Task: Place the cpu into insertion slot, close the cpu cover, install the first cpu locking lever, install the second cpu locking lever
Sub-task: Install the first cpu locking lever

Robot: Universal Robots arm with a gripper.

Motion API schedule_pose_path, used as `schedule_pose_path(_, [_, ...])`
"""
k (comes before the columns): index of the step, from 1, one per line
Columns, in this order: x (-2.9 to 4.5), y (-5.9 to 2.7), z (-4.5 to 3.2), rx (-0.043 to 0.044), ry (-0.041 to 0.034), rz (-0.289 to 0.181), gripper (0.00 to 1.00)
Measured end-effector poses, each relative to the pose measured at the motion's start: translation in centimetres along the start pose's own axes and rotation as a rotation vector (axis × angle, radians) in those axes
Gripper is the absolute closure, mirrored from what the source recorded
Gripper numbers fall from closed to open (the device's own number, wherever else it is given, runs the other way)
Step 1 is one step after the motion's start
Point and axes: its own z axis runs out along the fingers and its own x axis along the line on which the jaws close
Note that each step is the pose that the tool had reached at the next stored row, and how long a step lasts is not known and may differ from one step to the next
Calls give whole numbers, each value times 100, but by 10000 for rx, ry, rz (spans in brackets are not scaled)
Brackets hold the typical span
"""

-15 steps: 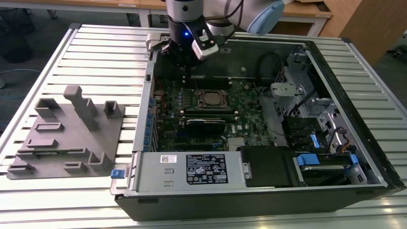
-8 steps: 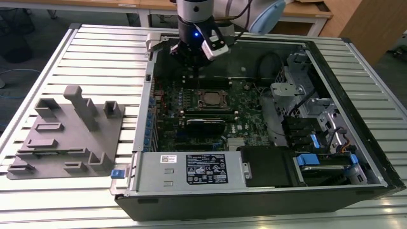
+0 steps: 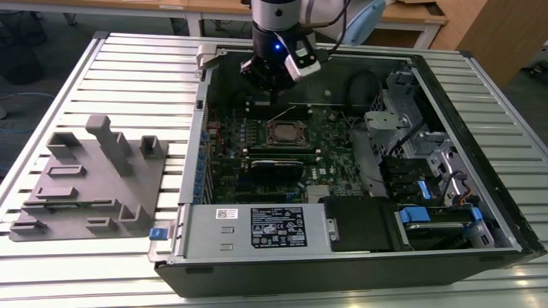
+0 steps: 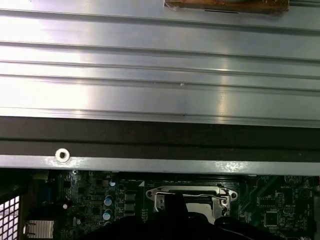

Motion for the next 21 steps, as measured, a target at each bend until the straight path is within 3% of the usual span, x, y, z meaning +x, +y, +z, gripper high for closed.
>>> schedule_pose_path(7, [-37,-1,3,-31,-3,0,89])
schedule_pose_path(12, [-36,-21,1,-410,-10,26,89])
schedule_pose_path(18, [-35,-80,-2,-949,-22,61,89])
schedule_pose_path(19, [-35,-85,-2,-1014,-24,64,89])
schedule_pose_path(21, [-35,-85,-2,-1031,-25,67,89])
